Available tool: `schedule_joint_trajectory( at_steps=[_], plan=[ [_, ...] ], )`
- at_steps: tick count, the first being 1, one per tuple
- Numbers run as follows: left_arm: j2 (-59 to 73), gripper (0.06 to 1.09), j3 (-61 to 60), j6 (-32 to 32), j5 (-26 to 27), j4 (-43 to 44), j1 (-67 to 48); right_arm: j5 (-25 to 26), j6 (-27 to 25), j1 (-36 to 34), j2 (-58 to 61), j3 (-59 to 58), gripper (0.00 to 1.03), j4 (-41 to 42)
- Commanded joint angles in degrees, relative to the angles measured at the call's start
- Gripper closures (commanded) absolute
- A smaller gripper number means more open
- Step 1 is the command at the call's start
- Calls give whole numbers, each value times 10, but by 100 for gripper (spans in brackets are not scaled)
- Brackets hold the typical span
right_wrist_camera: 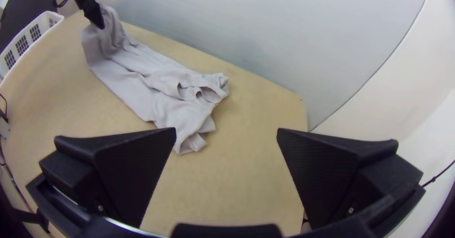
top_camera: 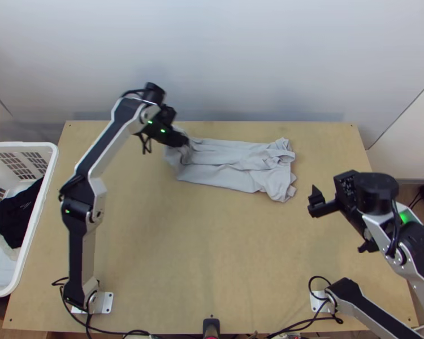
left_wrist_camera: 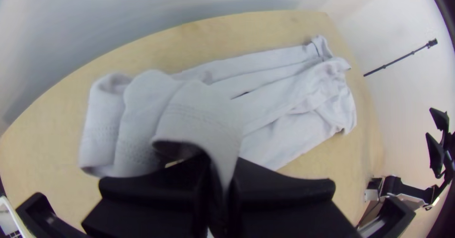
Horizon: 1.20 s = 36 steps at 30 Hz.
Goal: Fold the t-shirt
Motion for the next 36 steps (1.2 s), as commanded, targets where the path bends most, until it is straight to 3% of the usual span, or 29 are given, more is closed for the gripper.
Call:
schedule_joint_trajectory(
  at_steps=[1,7,17,34,36],
  plan=[
    [-7,102,16,-9,-31,28,-73,-21,15,-23,-58,-58,4,-3],
    [-3,103,16,-40,-42,111,-116,-66,43,-49,-92,-103,4,-21],
    [15,103,16,-66,-49,234,-174,-94,61,-86,-129,-133,4,-32],
    [116,103,32,-39,-61,453,-286,-94,66,-103,-147,-160,4,-39],
    [122,102,32,-35,-83,496,-301,-95,68,-105,-149,-168,4,-38]
  ],
)
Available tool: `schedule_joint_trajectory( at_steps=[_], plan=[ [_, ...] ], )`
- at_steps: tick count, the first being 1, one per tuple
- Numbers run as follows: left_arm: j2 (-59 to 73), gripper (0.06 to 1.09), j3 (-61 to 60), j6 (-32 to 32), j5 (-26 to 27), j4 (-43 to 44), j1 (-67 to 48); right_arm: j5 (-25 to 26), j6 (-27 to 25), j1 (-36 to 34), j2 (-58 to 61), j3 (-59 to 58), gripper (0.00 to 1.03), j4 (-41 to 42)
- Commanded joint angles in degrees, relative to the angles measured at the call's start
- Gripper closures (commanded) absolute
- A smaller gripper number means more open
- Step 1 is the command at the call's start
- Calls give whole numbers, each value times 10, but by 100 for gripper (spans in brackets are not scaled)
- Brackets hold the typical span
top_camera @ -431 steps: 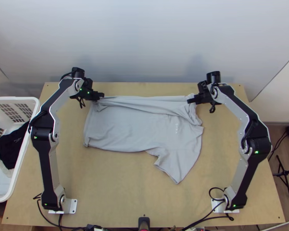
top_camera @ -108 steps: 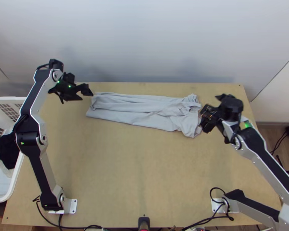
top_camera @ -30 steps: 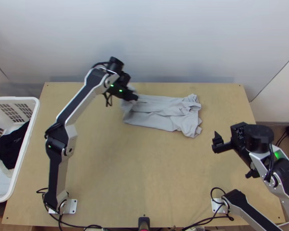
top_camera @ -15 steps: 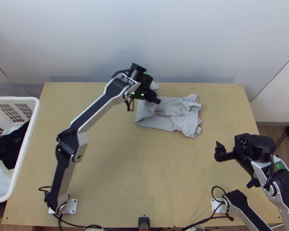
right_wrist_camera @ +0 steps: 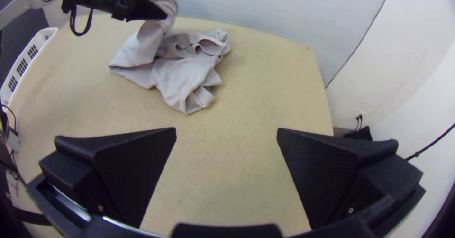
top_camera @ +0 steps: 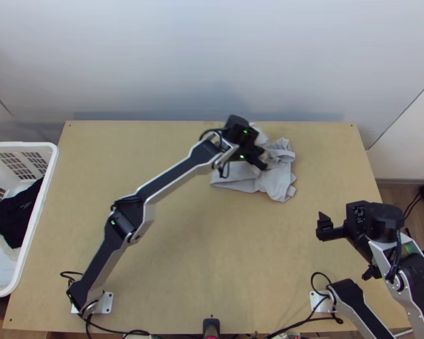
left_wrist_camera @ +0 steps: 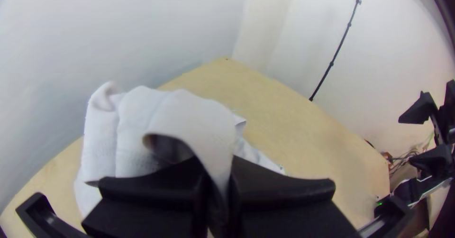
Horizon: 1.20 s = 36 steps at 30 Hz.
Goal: Fold the t-shirt
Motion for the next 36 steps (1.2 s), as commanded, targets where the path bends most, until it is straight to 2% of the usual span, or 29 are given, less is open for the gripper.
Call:
schedule_joint_trajectory(
  at_steps=[1,2,3,4,7,10,15,19,24,29,36],
  plan=[
    [33,90,10,20,-28,120,-53,-3,4,-6,-8,-21,4,0],
    [34,65,10,14,-43,150,-59,-5,8,-8,-10,-24,4,0],
    [34,29,10,0,-65,184,-64,-6,8,-9,-12,-26,4,0],
    [32,8,10,-17,-68,205,-68,-6,8,-10,-15,-27,4,0],
    [26,10,10,-27,-71,238,-79,-6,6,-11,-22,-37,4,0],
    [20,10,9,-37,-72,231,-78,-5,4,-10,-26,-50,4,2],
    [11,10,-2,-33,-72,143,-58,-5,3,-9,-25,-67,4,29],
    [-20,10,-32,8,-72,62,-39,-12,11,-6,-3,-67,4,49],
    [-74,10,-77,15,-67,-13,-10,-69,33,-8,41,-71,4,61],
    [-118,10,-102,24,-67,-94,16,-159,51,-37,125,-85,4,91],
    [-227,10,-236,37,-68,-82,38,-306,108,-109,271,-54,4,147]
  ],
)
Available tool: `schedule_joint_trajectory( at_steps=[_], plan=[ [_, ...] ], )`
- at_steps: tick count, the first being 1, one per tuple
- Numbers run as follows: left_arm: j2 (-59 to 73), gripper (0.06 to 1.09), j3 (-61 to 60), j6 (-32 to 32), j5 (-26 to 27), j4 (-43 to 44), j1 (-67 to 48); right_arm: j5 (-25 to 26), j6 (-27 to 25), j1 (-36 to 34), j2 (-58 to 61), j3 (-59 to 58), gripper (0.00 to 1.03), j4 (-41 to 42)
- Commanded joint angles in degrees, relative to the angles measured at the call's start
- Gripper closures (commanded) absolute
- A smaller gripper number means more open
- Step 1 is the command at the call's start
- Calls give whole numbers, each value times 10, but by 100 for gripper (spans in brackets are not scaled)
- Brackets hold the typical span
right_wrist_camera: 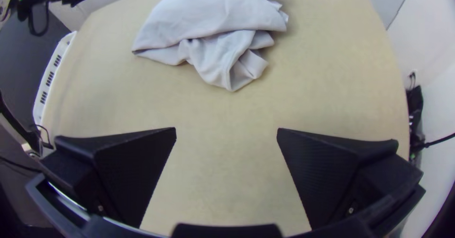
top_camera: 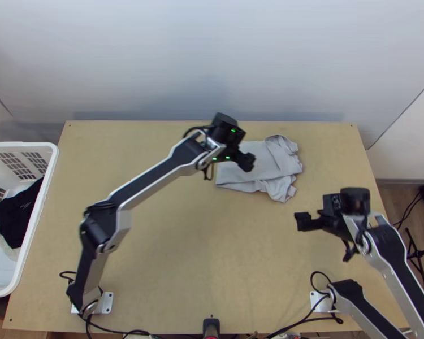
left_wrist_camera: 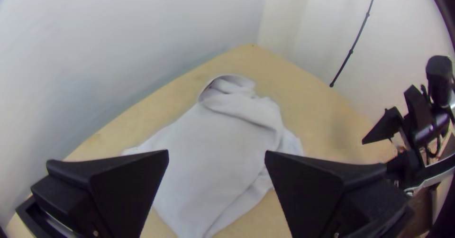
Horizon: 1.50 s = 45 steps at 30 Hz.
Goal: Fold the t-shirt
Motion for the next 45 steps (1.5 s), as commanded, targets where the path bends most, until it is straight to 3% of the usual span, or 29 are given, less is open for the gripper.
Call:
schedule_joint_trajectory(
  at_steps=[1,8,13,24,33,34,35,36,38,39,45],
  plan=[
    [-99,10,-116,13,0,-8,26,-130,48,-67,140,22,4,55],
    [-178,10,-215,-8,-5,19,37,-178,97,-138,274,58,4,138],
    [-228,10,-276,-14,-9,42,37,-180,154,-142,329,68,4,224],
    [-260,10,-294,-10,-14,42,56,-197,245,-73,494,178,4,267],
    [-260,10,-293,-13,-21,69,66,-190,264,9,579,266,4,268],
    [-259,10,-293,-13,-21,71,69,-170,263,17,582,274,9,268],
    [-259,10,-295,-13,-21,73,71,-143,258,25,582,281,21,268],
    [-257,10,-295,-13,-21,73,73,-125,247,30,582,289,38,269],
    [-257,10,-297,-12,-21,73,76,-120,217,33,585,304,83,269],
    [-257,10,-297,-12,-21,73,76,-114,202,32,585,307,96,269],
    [-262,10,-298,-7,-21,73,88,-67,115,-54,570,309,97,269]
  ],
)
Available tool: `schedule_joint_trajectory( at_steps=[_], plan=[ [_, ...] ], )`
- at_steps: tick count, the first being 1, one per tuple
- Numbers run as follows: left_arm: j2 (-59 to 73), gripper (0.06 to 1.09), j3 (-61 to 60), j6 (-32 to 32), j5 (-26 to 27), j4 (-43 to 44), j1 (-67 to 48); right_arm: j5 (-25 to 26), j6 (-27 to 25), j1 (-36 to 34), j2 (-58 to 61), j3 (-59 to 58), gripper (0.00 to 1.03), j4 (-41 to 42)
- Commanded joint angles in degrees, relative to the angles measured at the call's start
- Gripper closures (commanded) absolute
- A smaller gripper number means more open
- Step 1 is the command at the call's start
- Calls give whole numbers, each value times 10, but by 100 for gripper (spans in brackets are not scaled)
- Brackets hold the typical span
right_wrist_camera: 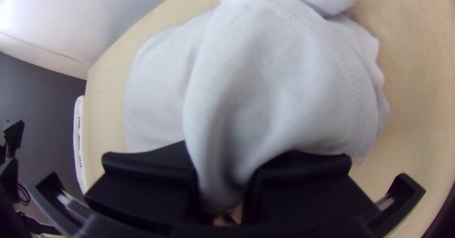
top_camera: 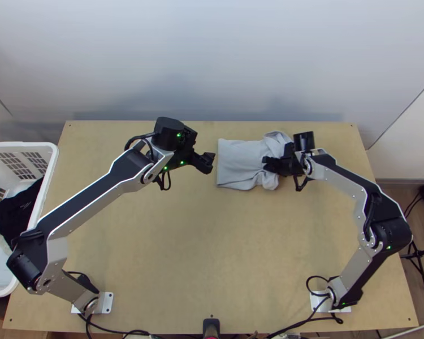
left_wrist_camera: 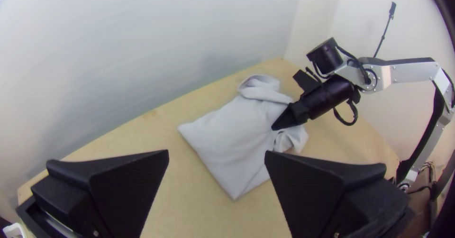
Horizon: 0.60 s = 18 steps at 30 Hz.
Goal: Fold the t-shirt
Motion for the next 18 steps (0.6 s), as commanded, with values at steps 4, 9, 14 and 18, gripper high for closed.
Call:
schedule_joint_trajectory(
  at_steps=[4,9,14,18],
  plan=[
    [-12,10,-18,9,0,2,23,59,-157,-148,-9,36,97,2],
    [-20,10,-41,13,0,6,28,59,-266,-230,-5,73,99,2],
    [-31,10,-55,18,0,18,30,59,-317,-291,47,136,99,2],
    [-32,10,-58,18,0,18,31,59,-328,-332,102,191,99,-2]
  ],
)
